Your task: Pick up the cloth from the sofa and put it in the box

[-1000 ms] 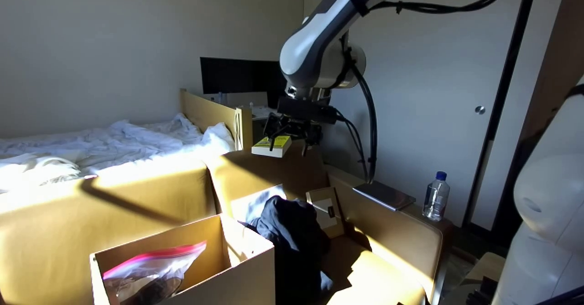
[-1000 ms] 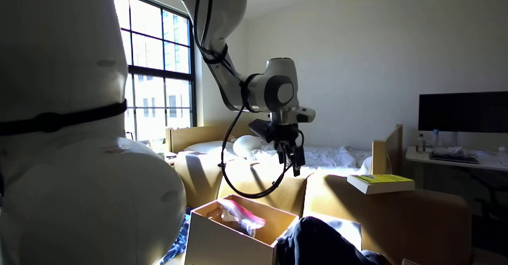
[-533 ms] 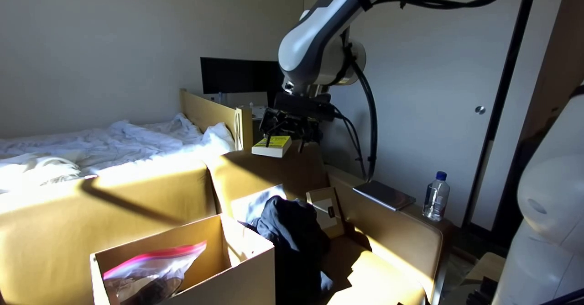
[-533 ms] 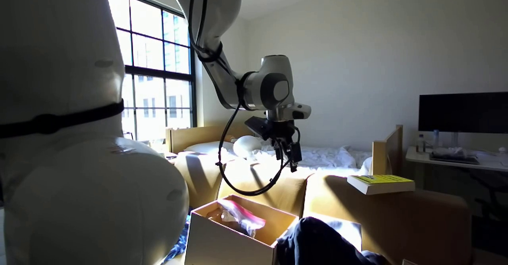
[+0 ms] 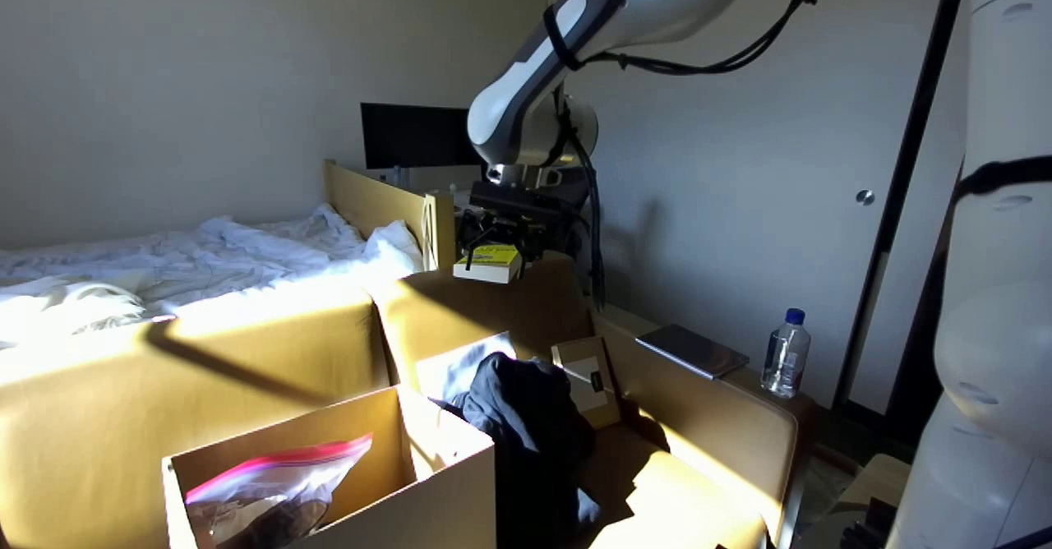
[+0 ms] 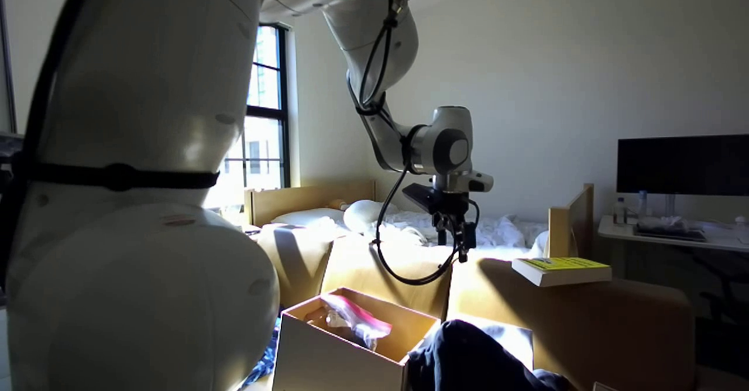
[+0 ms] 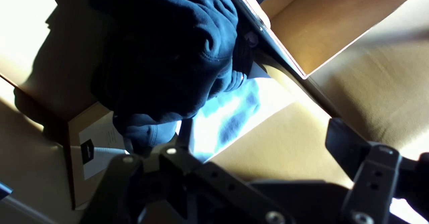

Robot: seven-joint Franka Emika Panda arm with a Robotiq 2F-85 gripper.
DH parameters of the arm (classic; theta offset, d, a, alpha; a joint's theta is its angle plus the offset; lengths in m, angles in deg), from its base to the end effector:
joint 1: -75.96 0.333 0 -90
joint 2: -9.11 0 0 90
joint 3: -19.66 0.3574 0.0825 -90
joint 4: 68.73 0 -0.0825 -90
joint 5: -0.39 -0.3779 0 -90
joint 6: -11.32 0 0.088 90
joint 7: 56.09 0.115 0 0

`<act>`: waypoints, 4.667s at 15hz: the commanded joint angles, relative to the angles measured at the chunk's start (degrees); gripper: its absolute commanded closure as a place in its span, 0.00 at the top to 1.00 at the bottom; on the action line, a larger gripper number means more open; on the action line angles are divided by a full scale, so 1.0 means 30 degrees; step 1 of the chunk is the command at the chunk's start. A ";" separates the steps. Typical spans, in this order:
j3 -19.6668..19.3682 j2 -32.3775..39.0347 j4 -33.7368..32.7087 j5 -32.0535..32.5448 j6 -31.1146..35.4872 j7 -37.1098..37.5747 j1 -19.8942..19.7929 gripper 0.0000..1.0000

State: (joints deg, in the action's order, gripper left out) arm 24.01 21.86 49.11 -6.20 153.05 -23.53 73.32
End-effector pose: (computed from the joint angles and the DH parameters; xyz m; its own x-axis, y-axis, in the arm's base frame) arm 0.6083 0.0164 0.3847 0.8007 -0.5902 0.1029 -0.5668 -0.8019 -0.1889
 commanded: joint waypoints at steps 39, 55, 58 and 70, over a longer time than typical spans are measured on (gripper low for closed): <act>-0.1921 2.1342 -2.2243 -0.3567 -1.2076 1.0407 0.0967 0.39; -0.0415 1.9692 -2.2513 -0.3068 -1.4720 0.7647 0.0959 0.02; -0.1007 1.7772 -2.0637 -0.2426 -1.1317 0.8262 0.2018 0.02; -0.1308 1.0754 -1.1012 -0.4033 -0.6065 1.6488 0.4078 0.02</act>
State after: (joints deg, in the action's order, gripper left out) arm 18.25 62.94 4.98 -14.81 134.80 21.61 86.74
